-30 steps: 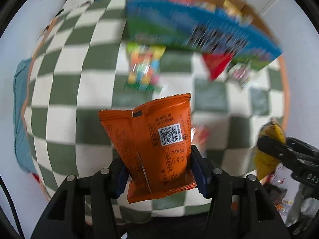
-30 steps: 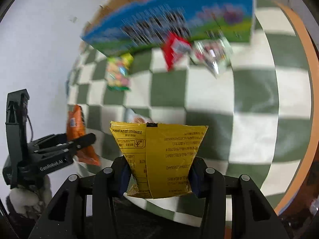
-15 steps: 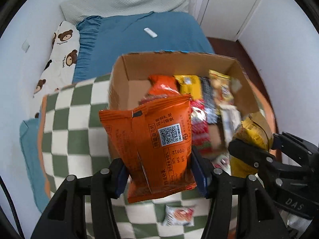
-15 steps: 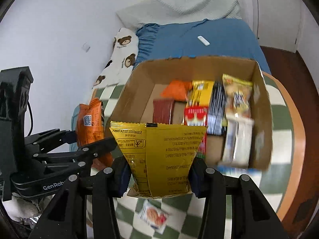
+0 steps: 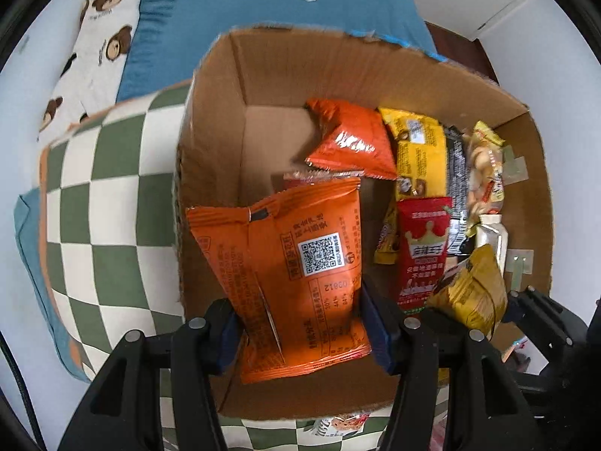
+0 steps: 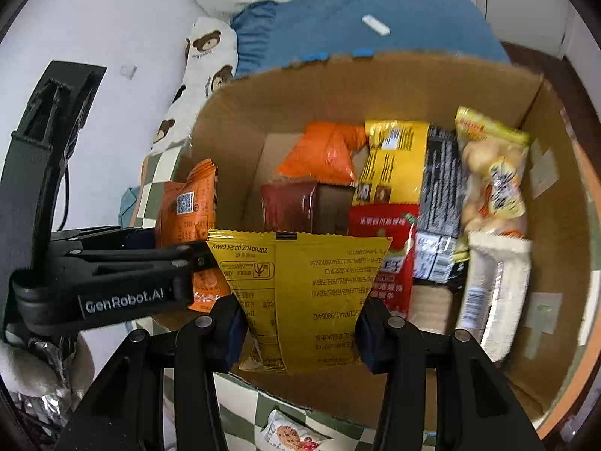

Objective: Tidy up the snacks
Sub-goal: 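Carry both packets into the box and open both tools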

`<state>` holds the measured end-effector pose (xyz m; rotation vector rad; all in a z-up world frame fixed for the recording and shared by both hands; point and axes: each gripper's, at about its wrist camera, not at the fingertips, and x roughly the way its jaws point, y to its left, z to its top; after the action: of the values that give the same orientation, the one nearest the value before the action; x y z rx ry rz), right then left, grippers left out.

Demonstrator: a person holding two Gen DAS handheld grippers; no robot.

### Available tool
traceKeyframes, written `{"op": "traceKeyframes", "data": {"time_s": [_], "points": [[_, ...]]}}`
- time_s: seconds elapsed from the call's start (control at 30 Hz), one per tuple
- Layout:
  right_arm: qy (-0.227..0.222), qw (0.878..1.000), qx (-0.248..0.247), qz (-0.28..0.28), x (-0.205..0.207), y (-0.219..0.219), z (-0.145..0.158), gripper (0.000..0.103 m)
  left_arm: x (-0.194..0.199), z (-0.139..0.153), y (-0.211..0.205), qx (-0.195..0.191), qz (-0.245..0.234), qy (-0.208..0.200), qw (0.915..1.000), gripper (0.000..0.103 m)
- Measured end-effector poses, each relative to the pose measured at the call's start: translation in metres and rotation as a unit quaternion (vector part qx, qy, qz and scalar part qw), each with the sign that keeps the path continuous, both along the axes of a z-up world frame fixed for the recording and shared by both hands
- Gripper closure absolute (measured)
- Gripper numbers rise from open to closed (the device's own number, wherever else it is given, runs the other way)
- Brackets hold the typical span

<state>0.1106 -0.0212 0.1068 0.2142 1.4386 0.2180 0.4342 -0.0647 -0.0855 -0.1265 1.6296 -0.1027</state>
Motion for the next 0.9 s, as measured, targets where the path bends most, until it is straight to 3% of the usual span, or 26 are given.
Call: {"op": "traceKeyframes", "data": {"time_s": [0.03, 0.1, 0.13, 0.17, 0.37, 0.6, 0.9], "points": [[0.014, 1.000, 0.005, -0.001, 0.001, -0.001, -0.006, 0.048, -0.001, -0.004, 0.001, -0.007, 0.002, 0.007, 1.0000, 0.048], [0.032, 0.999, 0.004, 0.005, 0.002, 0.000, -0.016, 0.027, -0.003, -0.010, 0.001, -0.023, 0.006, 0.018, 0.9996, 0.040], [0.035, 0.999, -0.003, 0.008, 0.002, 0.001, -0.019, 0.013, -0.003, -0.012, 0.000, -0.027, 0.005, 0.019, 0.9994, 0.028], [0.038, 0.999, -0.015, 0.013, 0.001, 0.002, -0.022, 0.009, -0.004, -0.013, 0.000, -0.028, 0.003, 0.019, 0.9994, 0.018], [0.044, 0.998, -0.034, 0.008, -0.001, 0.000, -0.025, 0.009, -0.009, -0.013, -0.001, -0.021, 0.008, 0.016, 0.9996, 0.016], [0.035, 0.995, -0.091, -0.019, -0.007, -0.023, -0.020, 0.008, -0.020, -0.003, -0.004, -0.005, 0.010, -0.012, 0.9999, 0.016], [-0.016, 0.988, -0.143, -0.051, -0.026, -0.054, 0.002, 0.008, -0.046, 0.029, -0.013, 0.021, 0.024, -0.099, 0.9946, 0.016]]}}
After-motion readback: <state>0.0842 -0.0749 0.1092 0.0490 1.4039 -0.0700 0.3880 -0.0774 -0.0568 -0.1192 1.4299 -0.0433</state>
